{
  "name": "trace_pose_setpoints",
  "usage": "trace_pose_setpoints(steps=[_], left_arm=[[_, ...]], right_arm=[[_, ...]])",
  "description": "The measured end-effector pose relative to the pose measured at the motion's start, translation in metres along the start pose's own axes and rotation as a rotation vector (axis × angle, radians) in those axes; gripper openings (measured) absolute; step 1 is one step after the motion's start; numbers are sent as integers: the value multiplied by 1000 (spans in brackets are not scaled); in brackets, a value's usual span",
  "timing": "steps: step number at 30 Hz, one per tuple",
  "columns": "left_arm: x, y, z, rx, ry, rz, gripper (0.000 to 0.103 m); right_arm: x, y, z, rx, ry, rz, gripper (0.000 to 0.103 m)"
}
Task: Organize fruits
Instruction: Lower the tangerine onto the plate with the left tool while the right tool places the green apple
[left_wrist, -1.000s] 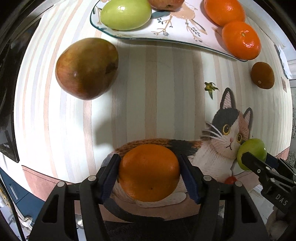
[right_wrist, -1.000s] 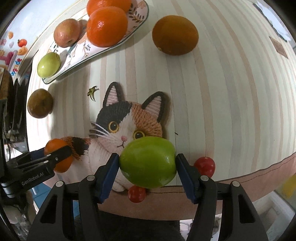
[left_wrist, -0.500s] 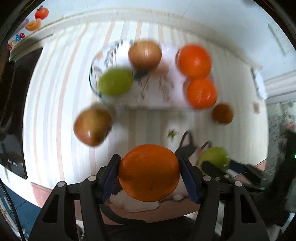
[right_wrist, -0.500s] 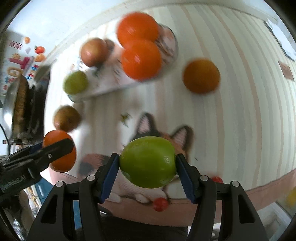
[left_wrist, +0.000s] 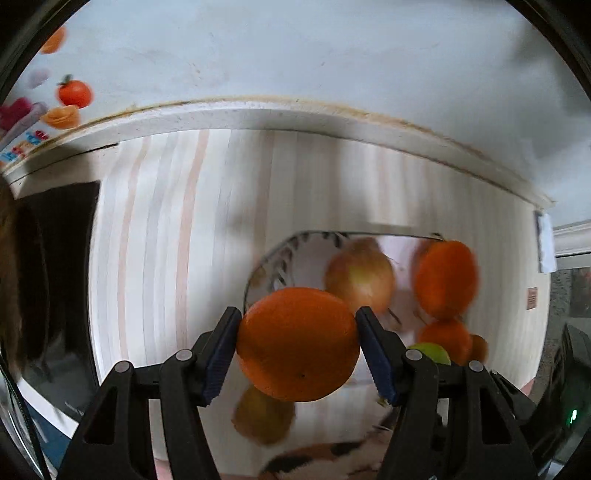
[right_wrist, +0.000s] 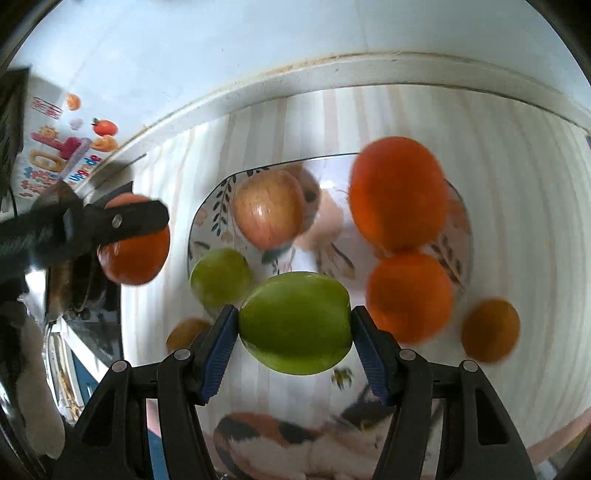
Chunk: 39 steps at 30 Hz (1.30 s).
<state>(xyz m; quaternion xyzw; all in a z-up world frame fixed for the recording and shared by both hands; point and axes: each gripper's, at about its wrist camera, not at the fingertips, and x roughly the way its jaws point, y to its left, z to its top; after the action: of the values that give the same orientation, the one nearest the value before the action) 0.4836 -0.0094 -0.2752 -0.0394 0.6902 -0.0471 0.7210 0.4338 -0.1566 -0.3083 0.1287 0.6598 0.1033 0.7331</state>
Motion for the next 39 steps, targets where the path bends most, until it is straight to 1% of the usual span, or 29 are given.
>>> trace_pose_setpoints(steps=[4, 6, 8, 11, 15, 16, 17, 18, 19, 20, 21, 22, 24, 26, 28, 33, 34, 35, 39], left_arm=[[33, 6, 20, 3, 66, 15, 62], [44, 7, 26, 10, 86, 23, 62], [54, 8, 28, 20, 109, 27, 62], [61, 10, 27, 2, 134, 21, 62], [67, 12, 24, -16, 145, 28, 62], [67, 12, 24, -18, 146, 26, 62], [65, 13, 23, -19, 137, 21, 63], [61, 13, 23, -21, 122, 15, 69], [60, 13, 22, -22, 112, 12, 78], [55, 15, 21, -26, 100, 5, 80], [48, 19, 22, -34, 85, -3, 82], [43, 21, 20, -41, 70, -6, 82], [33, 24, 13, -45, 46, 3, 83], [22, 27, 3, -42, 15, 17, 82], [8, 24, -10, -42, -7, 29, 83], [-14, 24, -39, -46, -97, 62, 82], [-17, 22, -44, -54, -132, 59, 83], [-23, 21, -53, -53, -150, 68, 83], [-37, 14, -77, -46, -192, 78, 83]], right_arm=[[29, 6, 15, -2, 46, -29, 65], [34, 5, 17, -6, 58, -39, 65], [40, 7, 19, -10, 67, -50, 65], [45, 3, 18, -8, 69, -40, 65], [50, 0, 18, -2, 82, -58, 66], [50, -1, 19, 3, 83, -49, 66], [50, -1, 19, 14, 81, -31, 66], [48, -4, 20, 25, 86, -17, 69], [46, -5, 20, 37, 94, -12, 75], [44, -6, 20, 42, 94, -10, 77], [41, -7, 20, 46, 92, -6, 82], [39, -8, 20, 49, 90, -10, 87], [31, -10, 18, 59, 84, -10, 90], [20, -11, 16, 62, 73, -14, 91], [7, -16, 13, 53, 56, -41, 96], [-22, -17, 5, 8, -6, -121, 96], [-26, -17, 3, 2, -16, -134, 96], [-32, -18, -1, -5, -30, -149, 96], [-47, -21, -13, -1, -54, -174, 96]])
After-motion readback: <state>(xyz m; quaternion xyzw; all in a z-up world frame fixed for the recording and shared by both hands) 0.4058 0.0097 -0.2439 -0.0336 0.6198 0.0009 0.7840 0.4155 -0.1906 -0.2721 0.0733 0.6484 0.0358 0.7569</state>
